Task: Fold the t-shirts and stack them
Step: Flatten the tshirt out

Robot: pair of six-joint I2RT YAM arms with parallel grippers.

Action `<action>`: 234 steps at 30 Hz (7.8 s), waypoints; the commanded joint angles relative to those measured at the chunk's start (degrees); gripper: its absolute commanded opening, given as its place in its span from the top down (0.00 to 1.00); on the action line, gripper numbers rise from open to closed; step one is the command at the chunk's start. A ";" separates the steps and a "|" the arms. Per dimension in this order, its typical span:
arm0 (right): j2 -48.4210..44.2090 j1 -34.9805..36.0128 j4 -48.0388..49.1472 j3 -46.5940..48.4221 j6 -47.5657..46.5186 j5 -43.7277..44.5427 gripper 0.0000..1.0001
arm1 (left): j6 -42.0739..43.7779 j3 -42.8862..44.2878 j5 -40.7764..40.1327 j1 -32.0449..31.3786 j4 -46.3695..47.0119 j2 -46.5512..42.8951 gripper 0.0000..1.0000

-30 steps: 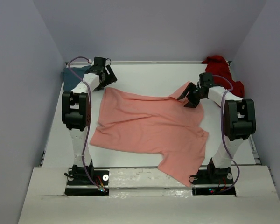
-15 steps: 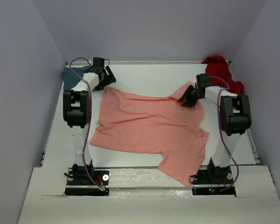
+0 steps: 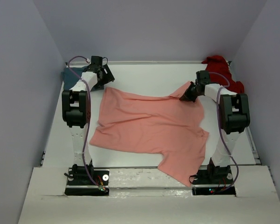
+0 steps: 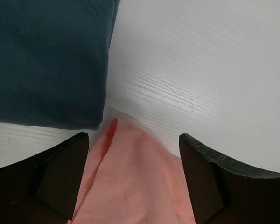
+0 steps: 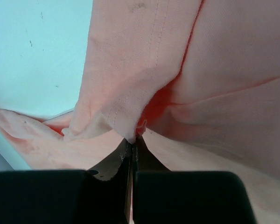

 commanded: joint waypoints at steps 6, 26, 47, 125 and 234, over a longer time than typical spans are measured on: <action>1.69 1.02 1.50 8.63 0.37 -1.16 1.00 | 1.38 3.30 0.74 0.29 -0.91 -0.93 0.13; 25.76 2.86 14.59 36.67 0.90 -22.69 1.00 | 1.91 3.74 1.00 0.29 -1.70 -1.10 0.14; 28.32 -4.69 6.43 50.20 -7.79 -16.91 0.12 | 2.96 1.55 1.36 0.29 -2.14 -3.38 0.13; 34.74 -3.55 -15.55 54.08 -16.23 1.91 1.00 | 2.44 -1.10 8.91 4.60 -3.73 -1.37 0.14; 35.09 -4.08 -16.43 55.40 -18.08 0.16 1.00 | -0.20 6.11 9.62 2.40 1.29 3.73 0.25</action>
